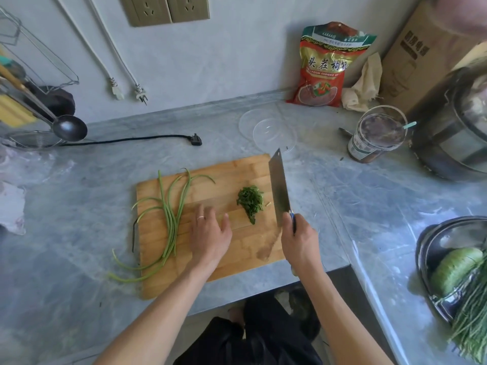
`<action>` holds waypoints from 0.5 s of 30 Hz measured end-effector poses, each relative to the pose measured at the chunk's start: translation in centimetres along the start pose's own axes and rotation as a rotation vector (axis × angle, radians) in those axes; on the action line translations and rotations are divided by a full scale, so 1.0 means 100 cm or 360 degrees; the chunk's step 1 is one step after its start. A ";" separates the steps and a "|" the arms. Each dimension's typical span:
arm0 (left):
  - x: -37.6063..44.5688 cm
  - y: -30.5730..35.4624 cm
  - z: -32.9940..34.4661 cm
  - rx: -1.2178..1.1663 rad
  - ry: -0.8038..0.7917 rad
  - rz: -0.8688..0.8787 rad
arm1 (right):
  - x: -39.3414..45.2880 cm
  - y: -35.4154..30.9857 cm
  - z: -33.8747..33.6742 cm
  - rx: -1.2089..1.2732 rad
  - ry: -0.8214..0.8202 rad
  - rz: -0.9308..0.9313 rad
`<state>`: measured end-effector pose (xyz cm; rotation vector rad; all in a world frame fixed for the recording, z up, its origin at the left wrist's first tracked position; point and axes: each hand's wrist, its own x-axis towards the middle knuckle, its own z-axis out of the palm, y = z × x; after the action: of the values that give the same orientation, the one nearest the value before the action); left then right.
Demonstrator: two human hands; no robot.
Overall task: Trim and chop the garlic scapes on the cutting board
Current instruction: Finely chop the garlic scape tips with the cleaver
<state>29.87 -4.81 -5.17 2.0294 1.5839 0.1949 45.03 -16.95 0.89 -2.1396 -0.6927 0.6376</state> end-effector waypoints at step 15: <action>-0.024 -0.007 -0.006 -0.0061 0.0288 -0.0026 | -0.012 0.010 0.038 0.0015 -0.0634 -0.0276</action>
<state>28.28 -6.72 -4.54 2.0161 1.6909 0.4101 41.99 -16.31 -1.81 -1.9330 -1.0732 0.9806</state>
